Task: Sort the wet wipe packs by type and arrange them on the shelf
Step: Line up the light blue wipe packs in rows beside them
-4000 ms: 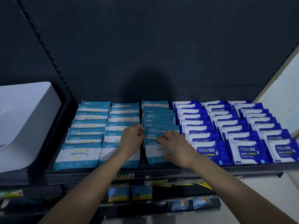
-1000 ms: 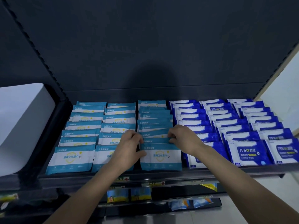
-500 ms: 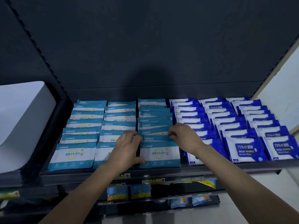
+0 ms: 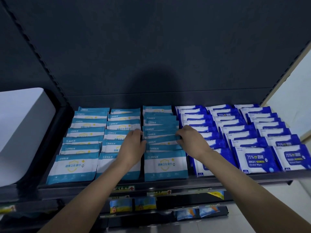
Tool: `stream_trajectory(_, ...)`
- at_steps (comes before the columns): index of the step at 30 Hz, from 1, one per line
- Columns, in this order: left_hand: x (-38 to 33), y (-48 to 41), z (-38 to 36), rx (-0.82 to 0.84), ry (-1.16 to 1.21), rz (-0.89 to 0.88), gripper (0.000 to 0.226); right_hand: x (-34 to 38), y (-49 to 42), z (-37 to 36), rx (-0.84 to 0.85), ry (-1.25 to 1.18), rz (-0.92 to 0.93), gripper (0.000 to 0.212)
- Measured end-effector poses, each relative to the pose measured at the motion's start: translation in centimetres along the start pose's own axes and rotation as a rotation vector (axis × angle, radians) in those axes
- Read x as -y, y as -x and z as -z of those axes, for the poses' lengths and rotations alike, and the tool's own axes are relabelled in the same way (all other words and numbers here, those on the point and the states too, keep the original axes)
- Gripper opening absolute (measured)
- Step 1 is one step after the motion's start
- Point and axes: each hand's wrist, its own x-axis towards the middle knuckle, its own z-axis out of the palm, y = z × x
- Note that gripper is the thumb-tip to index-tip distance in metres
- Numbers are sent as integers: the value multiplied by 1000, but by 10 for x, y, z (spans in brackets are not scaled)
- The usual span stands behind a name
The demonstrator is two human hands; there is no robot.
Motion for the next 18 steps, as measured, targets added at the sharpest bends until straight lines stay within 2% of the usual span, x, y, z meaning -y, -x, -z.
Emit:
stream_trajectory(2,3,-4,-1,10,20,53,12,-1,1,2,-7,-20,-42,15)
stream_trajectory(6,7,-10,-2,57,59,86,12,-3,0,5,151,-19,-44,13)
stream_trajectory(8,6,-14,-3,46,76,72,12,-2,-2,6,172,-30,-14,18)
stream_trajectory(15,5,-23,-2,3,32,34,6,-2,-12,8,127,-36,14,18)
stream_trajectory(18,7,-31,-1,-45,47,29,20,-8,-26,10,13,19,-10,18)
